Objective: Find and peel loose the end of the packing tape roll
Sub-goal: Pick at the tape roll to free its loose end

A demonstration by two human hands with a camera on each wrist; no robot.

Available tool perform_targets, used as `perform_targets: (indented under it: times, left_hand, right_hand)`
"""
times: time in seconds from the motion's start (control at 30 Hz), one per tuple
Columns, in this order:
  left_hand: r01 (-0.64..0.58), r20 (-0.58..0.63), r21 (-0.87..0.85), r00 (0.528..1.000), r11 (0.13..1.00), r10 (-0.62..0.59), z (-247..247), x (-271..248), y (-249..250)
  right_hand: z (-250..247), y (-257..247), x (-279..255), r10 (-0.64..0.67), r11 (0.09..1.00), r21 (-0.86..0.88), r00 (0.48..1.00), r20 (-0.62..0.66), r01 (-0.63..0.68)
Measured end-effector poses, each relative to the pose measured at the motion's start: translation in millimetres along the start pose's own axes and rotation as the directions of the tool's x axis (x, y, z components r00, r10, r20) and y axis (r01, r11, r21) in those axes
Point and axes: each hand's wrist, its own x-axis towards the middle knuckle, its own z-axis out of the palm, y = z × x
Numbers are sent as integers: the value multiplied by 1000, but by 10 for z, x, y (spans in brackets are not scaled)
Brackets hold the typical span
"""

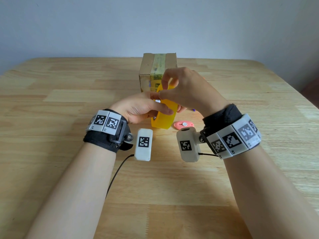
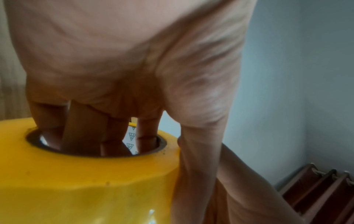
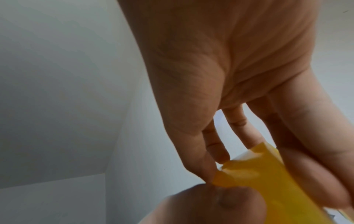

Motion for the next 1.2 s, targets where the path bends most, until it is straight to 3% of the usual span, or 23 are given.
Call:
perform_targets:
  times: [0.17, 0.37, 1.2]
  left_hand:
    - [9, -11, 6, 1000, 1000, -9, -1, 0, 11]
    - [-1, -32, -11, 999, 1000, 1, -36, 15, -26]
    - [-13, -23, -4, 1000, 1000, 13, -19, 43, -25]
  right_hand:
    - [10, 1, -5, 16, 998, -60, 1000, 6, -16]
    - [4, 37, 11, 24, 1000, 10, 1000, -4, -24]
    - [0, 60, 23, 15, 1000, 21, 1000, -23, -14]
